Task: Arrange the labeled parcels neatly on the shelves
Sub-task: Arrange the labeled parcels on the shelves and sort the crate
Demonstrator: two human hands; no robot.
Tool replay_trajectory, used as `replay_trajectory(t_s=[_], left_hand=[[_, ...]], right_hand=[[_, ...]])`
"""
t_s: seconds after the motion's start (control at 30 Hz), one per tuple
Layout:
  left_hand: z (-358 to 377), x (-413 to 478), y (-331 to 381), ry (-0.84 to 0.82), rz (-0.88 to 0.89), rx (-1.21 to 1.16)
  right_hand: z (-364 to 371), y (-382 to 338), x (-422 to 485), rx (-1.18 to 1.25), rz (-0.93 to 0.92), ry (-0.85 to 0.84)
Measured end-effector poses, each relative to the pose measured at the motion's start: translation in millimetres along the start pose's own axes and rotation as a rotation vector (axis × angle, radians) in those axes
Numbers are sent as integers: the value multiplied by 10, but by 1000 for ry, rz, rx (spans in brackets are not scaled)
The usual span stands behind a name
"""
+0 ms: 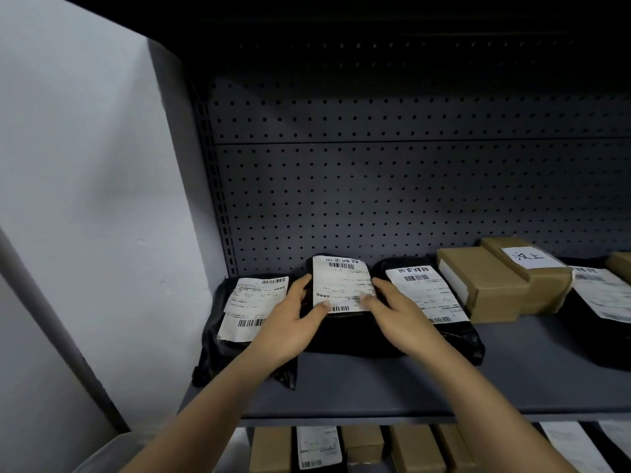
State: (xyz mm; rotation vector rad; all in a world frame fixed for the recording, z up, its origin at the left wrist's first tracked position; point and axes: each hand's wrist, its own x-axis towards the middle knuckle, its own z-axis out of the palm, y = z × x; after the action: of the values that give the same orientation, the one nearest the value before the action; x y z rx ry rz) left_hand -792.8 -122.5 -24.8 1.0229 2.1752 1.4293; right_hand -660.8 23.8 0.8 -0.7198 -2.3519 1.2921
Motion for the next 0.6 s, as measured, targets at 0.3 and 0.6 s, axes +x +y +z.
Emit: replay_trajectory(t_s=[0.3, 0.6], left_hand=[[12, -61, 66, 70, 117, -145], [-48, -129, 413, 167, 420, -119]], right_hand=[[75, 44, -32, 143, -73, 47], [-8, -92, -161, 406, -325, 244]])
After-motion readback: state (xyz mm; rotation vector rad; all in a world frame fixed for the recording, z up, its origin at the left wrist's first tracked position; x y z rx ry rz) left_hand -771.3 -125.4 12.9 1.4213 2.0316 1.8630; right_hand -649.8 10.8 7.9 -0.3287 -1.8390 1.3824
